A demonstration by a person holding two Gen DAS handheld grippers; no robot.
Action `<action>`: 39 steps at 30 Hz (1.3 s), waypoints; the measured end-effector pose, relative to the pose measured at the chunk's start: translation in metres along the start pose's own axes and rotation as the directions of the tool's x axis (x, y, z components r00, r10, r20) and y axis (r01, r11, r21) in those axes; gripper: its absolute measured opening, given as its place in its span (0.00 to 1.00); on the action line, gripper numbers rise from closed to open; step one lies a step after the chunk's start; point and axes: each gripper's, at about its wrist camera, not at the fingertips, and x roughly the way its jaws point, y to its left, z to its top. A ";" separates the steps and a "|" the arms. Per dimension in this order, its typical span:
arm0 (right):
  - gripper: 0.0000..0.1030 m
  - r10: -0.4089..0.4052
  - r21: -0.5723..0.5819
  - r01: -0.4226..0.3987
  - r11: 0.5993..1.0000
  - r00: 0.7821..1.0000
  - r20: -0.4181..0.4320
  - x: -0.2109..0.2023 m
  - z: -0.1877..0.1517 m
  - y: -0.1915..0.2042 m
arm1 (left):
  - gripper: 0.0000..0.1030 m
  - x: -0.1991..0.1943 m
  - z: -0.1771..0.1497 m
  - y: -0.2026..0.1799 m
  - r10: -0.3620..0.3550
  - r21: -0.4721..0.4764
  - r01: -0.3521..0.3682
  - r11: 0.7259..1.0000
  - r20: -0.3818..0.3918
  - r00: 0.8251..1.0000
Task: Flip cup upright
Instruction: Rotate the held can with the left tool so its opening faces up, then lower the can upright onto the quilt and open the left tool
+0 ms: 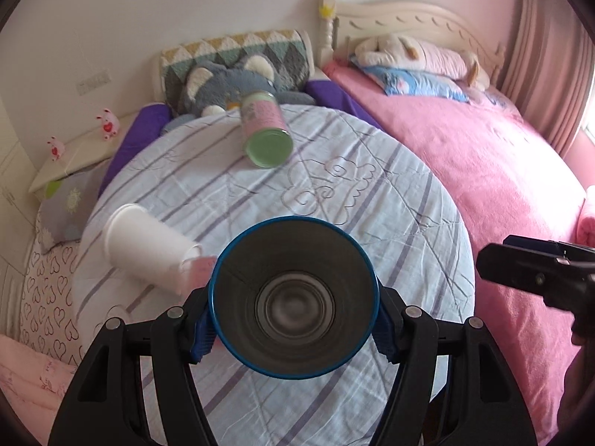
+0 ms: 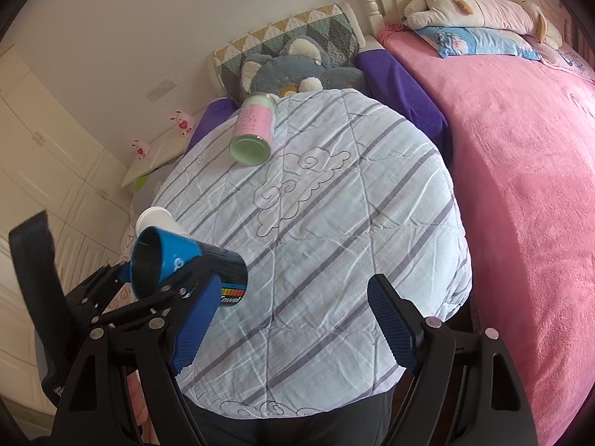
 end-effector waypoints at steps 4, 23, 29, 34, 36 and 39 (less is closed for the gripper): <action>0.80 0.016 -0.033 -0.016 0.999 1.000 -0.003 0.001 -0.005 0.017 | 0.66 -0.017 -0.019 0.019 0.004 -0.037 -0.003 0.999 0.031 1.000; 0.80 0.070 -0.113 -0.073 0.991 0.997 -0.034 0.011 -0.029 0.076 | 0.66 -0.022 -0.061 0.065 0.039 -0.101 -0.040 0.994 -0.017 0.999; 0.80 0.066 -0.106 -0.071 0.992 0.997 -0.048 0.019 -0.033 0.077 | 0.66 -0.013 -0.056 0.063 0.046 -0.097 -0.047 0.994 -0.014 0.999; 0.80 0.070 -0.097 -0.074 0.992 0.997 -0.043 0.019 -0.031 0.077 | 0.67 -0.007 -0.049 0.067 0.036 -0.104 -0.039 0.994 -0.024 0.999; 0.80 0.070 -0.097 -0.074 0.992 0.997 -0.040 0.019 -0.030 0.078 | 0.67 -0.006 -0.047 0.066 0.041 -0.098 -0.044 0.994 -0.028 0.999; 0.80 0.072 -0.097 -0.076 0.992 0.997 -0.042 0.019 -0.030 0.079 | 0.74 -0.007 -0.046 0.065 0.067 -0.084 -0.069 0.994 -0.025 0.997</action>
